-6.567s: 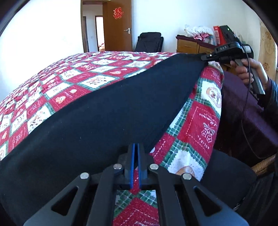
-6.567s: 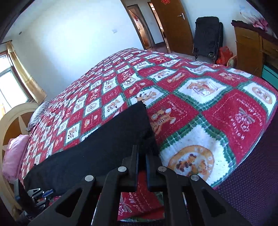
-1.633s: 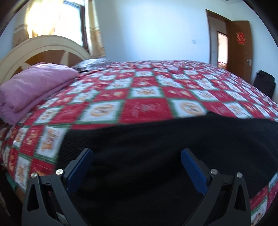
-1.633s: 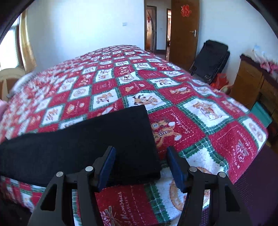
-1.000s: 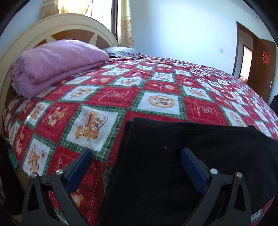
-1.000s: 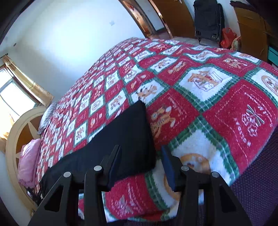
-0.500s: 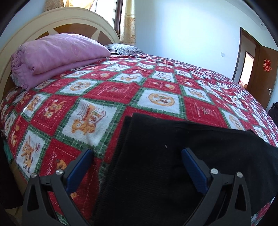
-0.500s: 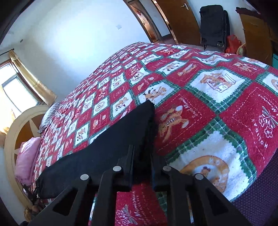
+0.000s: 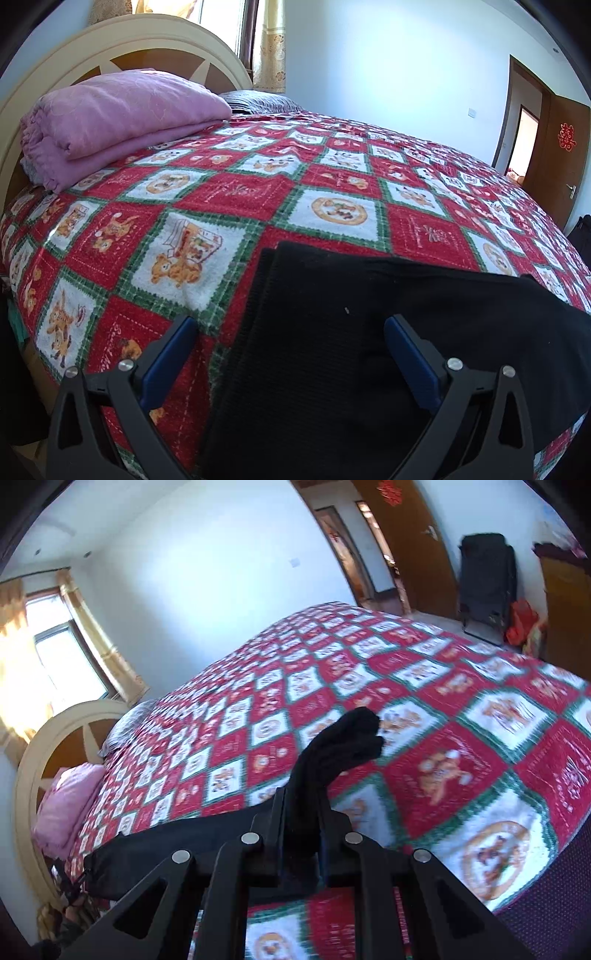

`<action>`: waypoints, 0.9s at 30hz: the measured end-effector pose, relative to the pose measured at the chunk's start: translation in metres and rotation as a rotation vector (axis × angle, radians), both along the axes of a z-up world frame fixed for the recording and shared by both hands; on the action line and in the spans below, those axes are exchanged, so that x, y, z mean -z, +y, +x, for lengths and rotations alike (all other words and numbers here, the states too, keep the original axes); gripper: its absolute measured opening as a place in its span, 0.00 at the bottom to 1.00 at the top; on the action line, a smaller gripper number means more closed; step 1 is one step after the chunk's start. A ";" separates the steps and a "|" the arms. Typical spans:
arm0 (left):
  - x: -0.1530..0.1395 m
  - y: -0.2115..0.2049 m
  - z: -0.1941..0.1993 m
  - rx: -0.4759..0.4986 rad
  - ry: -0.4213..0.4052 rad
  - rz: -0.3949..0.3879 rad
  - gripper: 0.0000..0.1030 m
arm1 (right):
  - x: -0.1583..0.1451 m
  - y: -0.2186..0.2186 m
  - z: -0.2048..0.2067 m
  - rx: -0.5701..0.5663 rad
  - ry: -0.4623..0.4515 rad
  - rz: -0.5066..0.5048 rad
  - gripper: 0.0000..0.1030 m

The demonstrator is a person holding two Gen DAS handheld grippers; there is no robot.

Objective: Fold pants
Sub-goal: 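Lift the held pants end and fold it over with the right gripper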

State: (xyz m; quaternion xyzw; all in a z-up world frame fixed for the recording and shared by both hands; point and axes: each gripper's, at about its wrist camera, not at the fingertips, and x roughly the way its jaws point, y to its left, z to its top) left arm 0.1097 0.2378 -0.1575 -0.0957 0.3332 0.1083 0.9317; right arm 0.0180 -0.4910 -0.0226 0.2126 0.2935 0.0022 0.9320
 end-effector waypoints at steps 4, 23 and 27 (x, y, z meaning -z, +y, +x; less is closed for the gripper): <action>-0.003 0.000 -0.001 -0.005 -0.004 0.007 1.00 | -0.007 0.023 0.003 -0.047 -0.010 -0.019 0.14; -0.083 -0.095 -0.024 0.249 -0.192 0.058 1.00 | 0.047 0.170 0.063 -0.342 0.135 -0.150 0.14; -0.082 -0.155 -0.024 0.476 -0.144 -0.015 1.00 | 0.077 0.199 0.079 -0.402 0.205 -0.200 0.14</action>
